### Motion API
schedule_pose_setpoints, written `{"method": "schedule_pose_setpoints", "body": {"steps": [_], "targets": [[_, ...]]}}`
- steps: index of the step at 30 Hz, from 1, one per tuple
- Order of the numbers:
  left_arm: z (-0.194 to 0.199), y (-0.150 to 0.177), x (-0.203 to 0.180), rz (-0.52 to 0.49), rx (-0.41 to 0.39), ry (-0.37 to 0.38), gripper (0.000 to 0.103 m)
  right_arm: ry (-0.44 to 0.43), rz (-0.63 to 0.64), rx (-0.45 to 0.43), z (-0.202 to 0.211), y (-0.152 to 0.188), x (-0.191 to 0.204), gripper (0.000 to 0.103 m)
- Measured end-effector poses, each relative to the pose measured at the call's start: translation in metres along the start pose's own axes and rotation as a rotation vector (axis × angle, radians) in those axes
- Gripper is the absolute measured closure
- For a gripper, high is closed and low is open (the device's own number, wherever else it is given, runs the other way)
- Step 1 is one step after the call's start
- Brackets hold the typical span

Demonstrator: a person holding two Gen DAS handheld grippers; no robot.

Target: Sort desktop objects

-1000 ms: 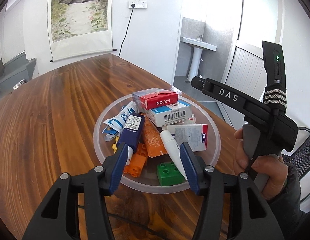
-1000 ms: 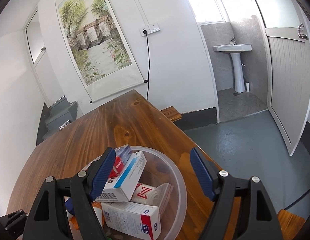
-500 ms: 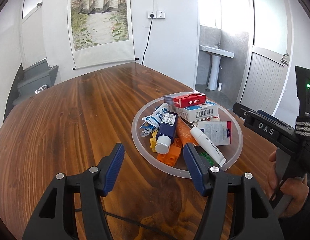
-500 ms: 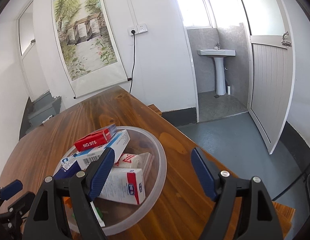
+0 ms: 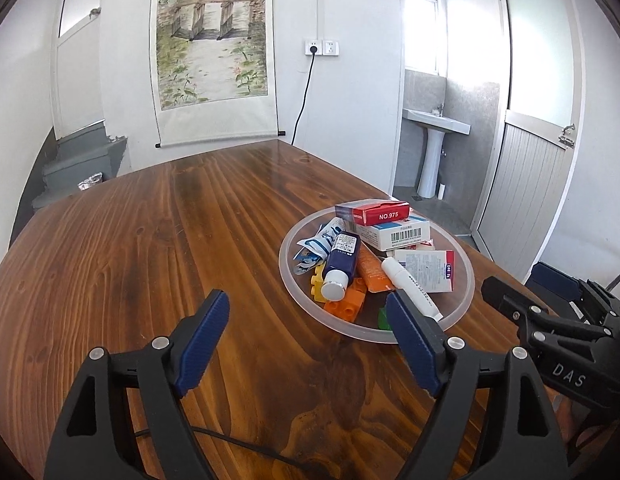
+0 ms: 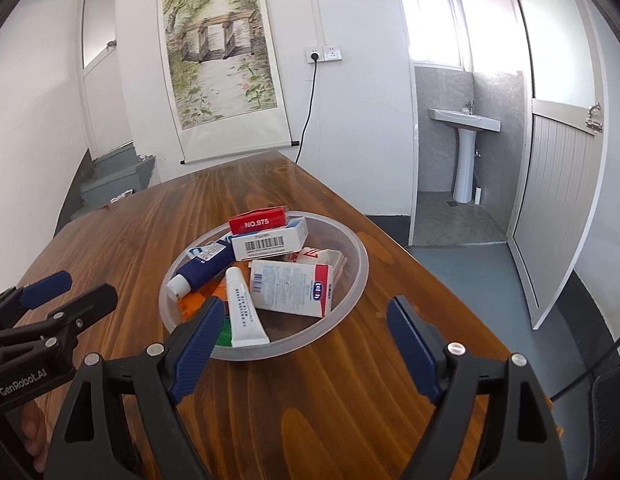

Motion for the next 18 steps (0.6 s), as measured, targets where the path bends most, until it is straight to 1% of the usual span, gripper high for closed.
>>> {"method": "schedule_pose_setpoints", "body": {"steps": [2, 3, 4, 6, 10, 11, 15, 18], "targets": [[0.004, 0.002, 0.001, 0.007, -0.002, 0.003, 0.019, 0.018, 0.022, -0.011, 0.006, 0.002, 0.005, 0.008], [0.006, 0.002, 0.001, 0.007, -0.001, -0.002, 0.019, 0.025, 0.028, -0.025, 0.011, 0.003, 0.007, 0.000], [0.007, 0.003, 0.001, 0.004, 0.000, -0.012, 0.019, 0.029, 0.033, -0.047, 0.015, 0.005, 0.009, 0.000], [0.011, 0.005, 0.000, -0.003, -0.005, -0.044, 0.019, 0.038, 0.044, -0.063, 0.021, 0.005, 0.011, 0.000], [0.017, 0.007, 0.001, -0.016, -0.012, -0.109, 0.019, 0.031, 0.045, -0.061, 0.026, 0.009, 0.013, 0.000], [0.018, 0.007, 0.002, -0.014, -0.009, -0.115, 0.019, 0.033, 0.045, -0.058, 0.027, 0.010, 0.013, 0.000], [0.018, 0.010, 0.006, 0.026, 0.015, -0.078, 0.019, 0.026, 0.040, -0.042, 0.027, 0.016, 0.012, 0.000], [0.017, 0.011, 0.009, 0.041, 0.026, -0.074, 0.019, 0.025, 0.048, -0.037, 0.028, 0.018, 0.014, 0.000]]}}
Point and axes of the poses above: each gripper's, at about its wrist camera, not at the fingertips, and z roughly against the way its jaws point, x to its left, y to its underside, the point moved 3 cm from there along -z, roughly the way its jaws point
